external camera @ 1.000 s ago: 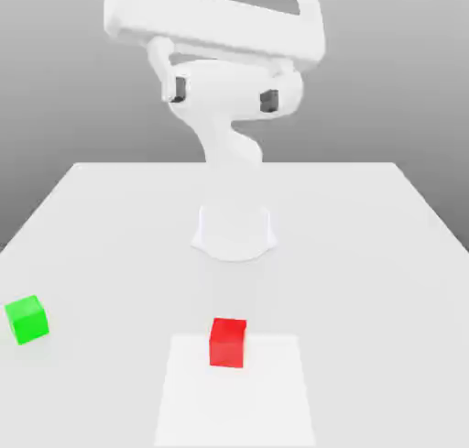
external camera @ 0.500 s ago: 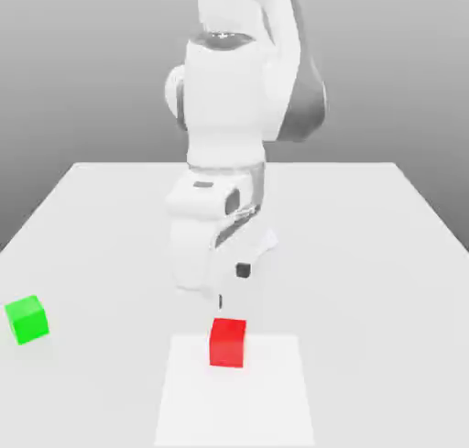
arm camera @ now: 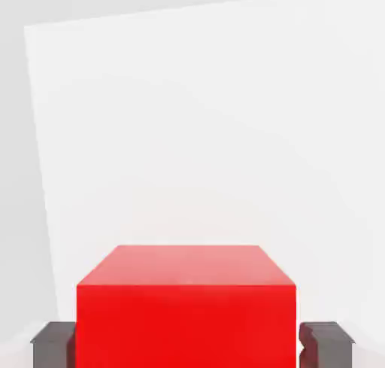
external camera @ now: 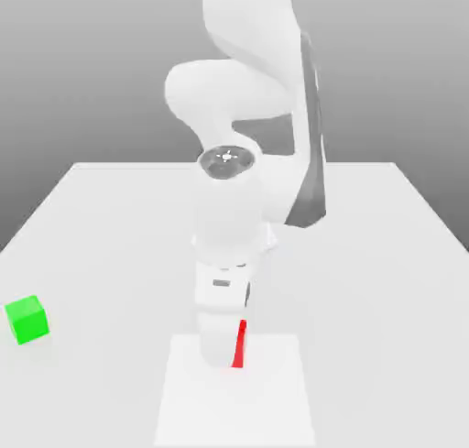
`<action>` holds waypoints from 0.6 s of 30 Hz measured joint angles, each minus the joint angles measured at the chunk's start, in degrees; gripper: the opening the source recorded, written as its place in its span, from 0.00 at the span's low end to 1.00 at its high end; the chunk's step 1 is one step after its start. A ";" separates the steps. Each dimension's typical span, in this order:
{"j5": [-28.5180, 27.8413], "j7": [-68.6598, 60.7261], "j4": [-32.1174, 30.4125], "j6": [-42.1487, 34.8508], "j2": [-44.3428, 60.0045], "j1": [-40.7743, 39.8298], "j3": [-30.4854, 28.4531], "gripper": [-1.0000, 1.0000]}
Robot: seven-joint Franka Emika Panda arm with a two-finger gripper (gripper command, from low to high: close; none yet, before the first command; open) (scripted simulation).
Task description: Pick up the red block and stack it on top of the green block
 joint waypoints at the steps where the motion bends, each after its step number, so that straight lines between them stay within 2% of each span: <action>1: 0.00 -0.01 0.00 -0.06 0.00 0.00 0.00 0.00; 2: 0.71 -0.53 0.13 0.66 0.82 -1.09 1.26 0.00; 4: -1.63 1.18 -0.22 -0.92 -1.13 0.54 -0.98 0.00; 7: -9.84 7.08 -1.16 -5.46 -6.82 1.65 -4.28 0.00; 10: -15.89 11.42 -2.11 -10.54 -12.97 0.07 -4.61 0.00; 12: -16.82 11.53 -1.16 -13.00 -14.41 -2.95 -6.17 0.00; 18: -14.86 7.02 5.53 -17.98 -12.35 -16.74 -13.39 0.00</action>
